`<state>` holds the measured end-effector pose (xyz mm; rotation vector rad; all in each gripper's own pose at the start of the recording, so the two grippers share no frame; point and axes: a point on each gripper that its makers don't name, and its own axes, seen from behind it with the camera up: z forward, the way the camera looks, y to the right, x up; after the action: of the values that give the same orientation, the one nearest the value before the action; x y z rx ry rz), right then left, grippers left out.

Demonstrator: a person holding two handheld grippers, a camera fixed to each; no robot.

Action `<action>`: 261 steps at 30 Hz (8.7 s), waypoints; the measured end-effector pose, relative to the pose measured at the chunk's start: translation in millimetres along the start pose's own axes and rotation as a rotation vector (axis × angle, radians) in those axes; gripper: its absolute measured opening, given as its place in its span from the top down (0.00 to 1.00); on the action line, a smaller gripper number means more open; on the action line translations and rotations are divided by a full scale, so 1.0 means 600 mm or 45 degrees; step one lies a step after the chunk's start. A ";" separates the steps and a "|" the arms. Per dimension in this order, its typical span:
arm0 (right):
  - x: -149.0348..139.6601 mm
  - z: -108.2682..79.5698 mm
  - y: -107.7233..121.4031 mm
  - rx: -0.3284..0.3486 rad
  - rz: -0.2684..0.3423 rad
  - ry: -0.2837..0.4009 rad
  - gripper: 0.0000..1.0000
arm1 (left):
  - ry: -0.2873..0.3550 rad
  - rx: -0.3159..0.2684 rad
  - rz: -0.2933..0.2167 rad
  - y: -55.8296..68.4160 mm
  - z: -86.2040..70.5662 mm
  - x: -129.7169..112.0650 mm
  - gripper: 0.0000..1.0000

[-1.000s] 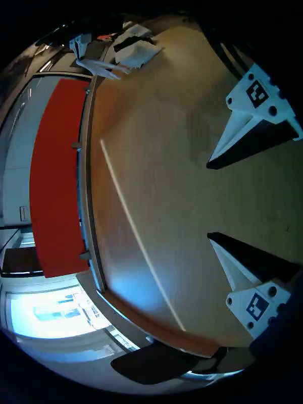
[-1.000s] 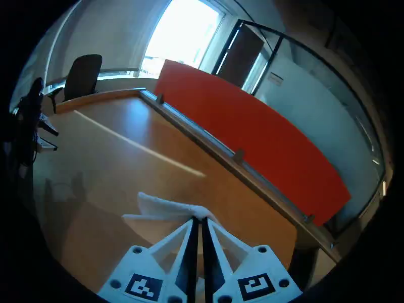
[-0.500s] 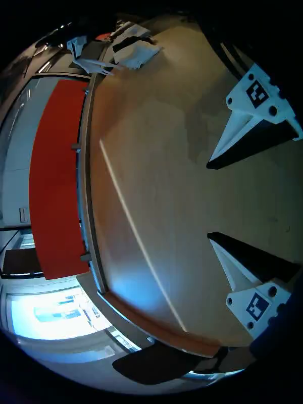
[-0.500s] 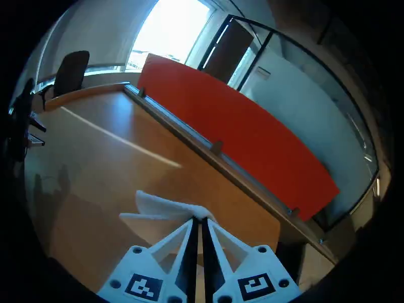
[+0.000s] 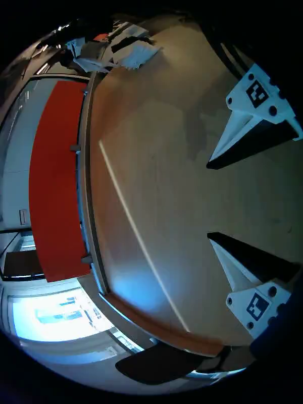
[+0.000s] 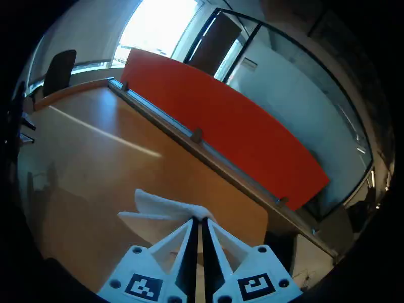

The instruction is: Fold towel

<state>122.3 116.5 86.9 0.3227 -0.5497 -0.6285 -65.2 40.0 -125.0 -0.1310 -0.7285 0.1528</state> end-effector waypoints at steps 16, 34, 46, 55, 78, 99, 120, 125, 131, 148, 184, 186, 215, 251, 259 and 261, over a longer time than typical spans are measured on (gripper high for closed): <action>-0.041 -0.012 0.028 -0.056 0.045 -0.044 0.95 | 0.000 -0.006 0.009 0.003 0.002 0.007 0.07; -0.196 -0.087 0.028 -0.123 0.153 -0.209 0.95 | 0.005 -0.017 0.022 0.004 -0.001 0.008 0.07; -0.317 -0.128 0.002 -0.151 0.263 -0.346 0.95 | 0.005 -0.025 0.033 0.009 -0.001 0.010 0.07; -0.376 -0.139 -0.010 -0.164 0.335 -0.419 0.95 | 0.004 -0.022 0.033 0.008 -0.004 0.008 0.07; -0.442 -0.142 -0.014 -0.230 0.373 -0.529 0.51 | 0.002 -0.016 0.035 0.005 -0.009 0.002 0.07; -0.463 -0.170 0.006 -0.315 0.375 -0.575 0.34 | 0.012 -0.021 0.033 0.003 -0.009 0.008 0.07; -0.425 -0.170 0.009 -0.344 0.399 -0.482 0.00 | 0.030 -0.026 0.034 0.005 -0.017 0.014 0.07; -0.414 -0.172 0.009 -0.349 0.394 -0.457 0.00 | 0.037 -0.028 0.037 0.006 -0.018 0.017 0.07; -0.384 -0.167 0.005 -0.360 0.427 -0.377 0.00 | 0.051 -0.033 0.048 0.011 -0.019 0.027 0.08; -0.248 -0.143 -0.042 -0.340 0.656 0.017 0.00 | 0.098 -0.028 0.053 0.011 -0.020 0.059 0.07; 0.034 -0.119 -0.162 -0.306 0.798 0.488 0.00 | 0.441 0.053 -0.067 -0.043 -0.016 0.235 0.07; 0.049 -0.120 -0.167 -0.313 0.803 0.508 0.00 | 0.465 0.055 -0.075 -0.045 -0.017 0.247 0.07; 0.148 -0.110 -0.254 -0.309 0.755 0.550 0.00 | 0.754 0.024 -0.140 -0.038 -0.041 0.351 0.07; 0.120 -0.085 -0.331 -0.288 0.730 0.571 0.00 | 0.949 0.142 -0.079 -0.064 0.025 0.240 0.08; 0.099 -0.063 -0.344 -0.292 0.720 0.566 0.00 | 0.962 0.158 -0.115 -0.080 0.049 0.211 0.08; 0.096 -0.058 -0.347 -0.289 0.715 0.564 0.00 | 0.963 0.159 -0.120 -0.082 0.054 0.206 0.08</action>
<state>84.3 -75.7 -11.3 0.0761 -0.1231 -0.0628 8.6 17.0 -11.8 -0.0278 0.0301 0.0488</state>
